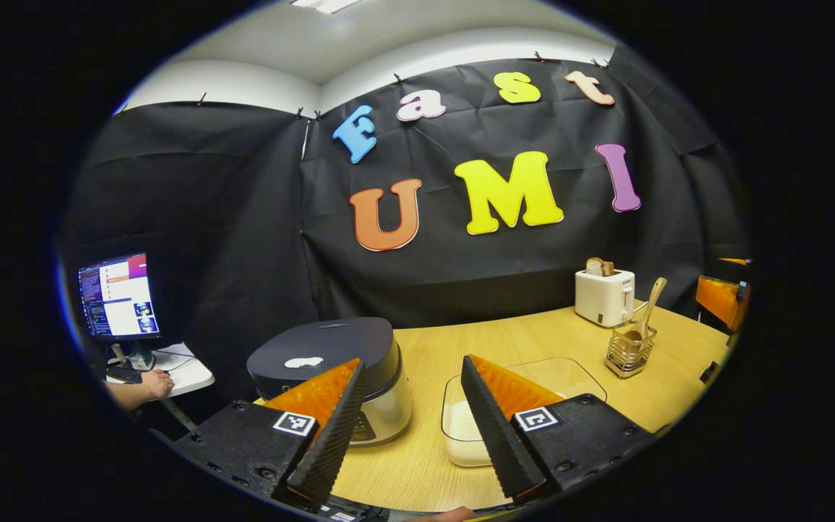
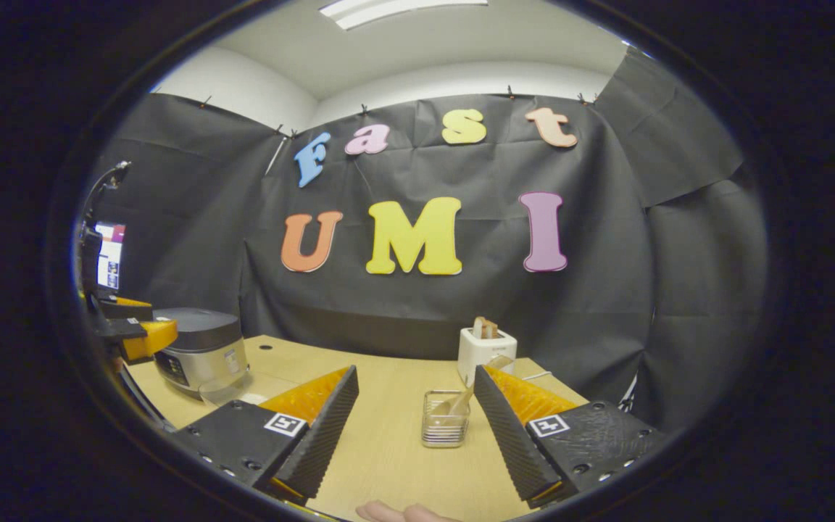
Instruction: Close the left gripper, press the button to open the rice cooker; take a wooden spoon from the chopstick holder with the right hand, scoop a spoonful of rice and pour it into the rice cooker, then put the wooden spoon back into the chopstick holder.
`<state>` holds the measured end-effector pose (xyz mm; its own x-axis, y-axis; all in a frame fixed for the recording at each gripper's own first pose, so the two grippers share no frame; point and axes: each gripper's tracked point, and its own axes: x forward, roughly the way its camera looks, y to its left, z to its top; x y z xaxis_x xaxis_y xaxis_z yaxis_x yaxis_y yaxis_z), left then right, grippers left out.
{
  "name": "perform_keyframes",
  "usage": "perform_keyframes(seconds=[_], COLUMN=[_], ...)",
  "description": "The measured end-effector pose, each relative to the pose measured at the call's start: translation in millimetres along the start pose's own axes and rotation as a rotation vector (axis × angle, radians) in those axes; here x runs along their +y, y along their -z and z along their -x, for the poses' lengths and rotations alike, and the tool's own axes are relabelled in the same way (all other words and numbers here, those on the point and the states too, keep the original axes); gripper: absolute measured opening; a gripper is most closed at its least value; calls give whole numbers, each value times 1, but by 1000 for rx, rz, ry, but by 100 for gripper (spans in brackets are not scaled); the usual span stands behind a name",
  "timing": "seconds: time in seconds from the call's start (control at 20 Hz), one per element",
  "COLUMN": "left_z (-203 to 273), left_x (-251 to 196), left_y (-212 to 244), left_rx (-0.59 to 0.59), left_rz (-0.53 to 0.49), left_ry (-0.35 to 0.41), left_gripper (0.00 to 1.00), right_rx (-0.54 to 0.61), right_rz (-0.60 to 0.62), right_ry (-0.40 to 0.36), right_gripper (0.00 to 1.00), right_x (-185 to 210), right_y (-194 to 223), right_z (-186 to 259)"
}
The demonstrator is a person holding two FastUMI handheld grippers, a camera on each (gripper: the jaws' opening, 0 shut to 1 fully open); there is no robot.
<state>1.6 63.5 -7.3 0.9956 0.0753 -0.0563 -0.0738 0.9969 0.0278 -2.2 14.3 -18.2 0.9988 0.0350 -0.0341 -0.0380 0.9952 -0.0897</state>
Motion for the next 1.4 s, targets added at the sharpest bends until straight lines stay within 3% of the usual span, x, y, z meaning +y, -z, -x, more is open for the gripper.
perform_keyframes(seconds=[0.1, 0.3, 0.4, 0.55, 0.6, 0.9, 1.4], left_z=[-2, -14, -23, -39, -44, -68, -83], left_x=[5, 49, 70, 91, 96, 119, 116], left_y=[-4, -14, -25, -24, -19, 27, 54], left_rx=[9, 41, 56, 130, 163, 345, 432], left_rz=[16, 15, 5, 44, 55, 95, 165], left_ry=[10, -55, -74, -62, -62, -71, -34], left_gripper=[80, 53, 38, 7, 3, 3, 3], right_rx=[-8, -20, -40, -68, -70, -76, -76], right_rz=[25, 44, 55, 63, 62, 48, 42], right_ry=[9, 6, 21, 34, 30, 29, 18], right_gripper=[95, 95, 95, 95, 96, 95, 95], right_x=[-1, 3, -2, -3, -2, -7, -4], right_y=[-2, -4, -10, -16, -16, -21, -22], right_z=[0, 3, 6, 10, 11, 15, 18])
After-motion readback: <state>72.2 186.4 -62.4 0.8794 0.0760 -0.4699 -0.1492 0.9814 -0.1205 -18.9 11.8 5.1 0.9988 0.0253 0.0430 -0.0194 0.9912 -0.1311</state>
